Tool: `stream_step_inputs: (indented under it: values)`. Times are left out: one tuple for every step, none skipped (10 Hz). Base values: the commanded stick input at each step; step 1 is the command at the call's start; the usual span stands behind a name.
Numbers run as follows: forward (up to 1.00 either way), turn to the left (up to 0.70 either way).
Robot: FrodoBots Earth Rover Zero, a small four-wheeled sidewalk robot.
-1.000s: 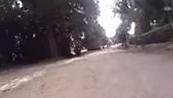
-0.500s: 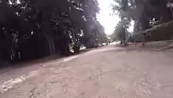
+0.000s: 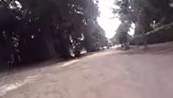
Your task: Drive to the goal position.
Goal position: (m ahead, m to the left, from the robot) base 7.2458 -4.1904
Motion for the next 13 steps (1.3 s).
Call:
stream_step_inputs:
  values:
    - [0.70,0.00]
    - [0.70,0.00]
    - [0.70,0.00]
    - [0.70,0.00]
    - [0.70,0.00]
    - [0.70,0.00]
    - [0.70,0.00]
    - [0.70,0.00]
    - [0.70,0.00]
    - [0.70,0.00]
    - [0.70,0.00]
    - [0.70,0.00]
    - [0.70,0.00]
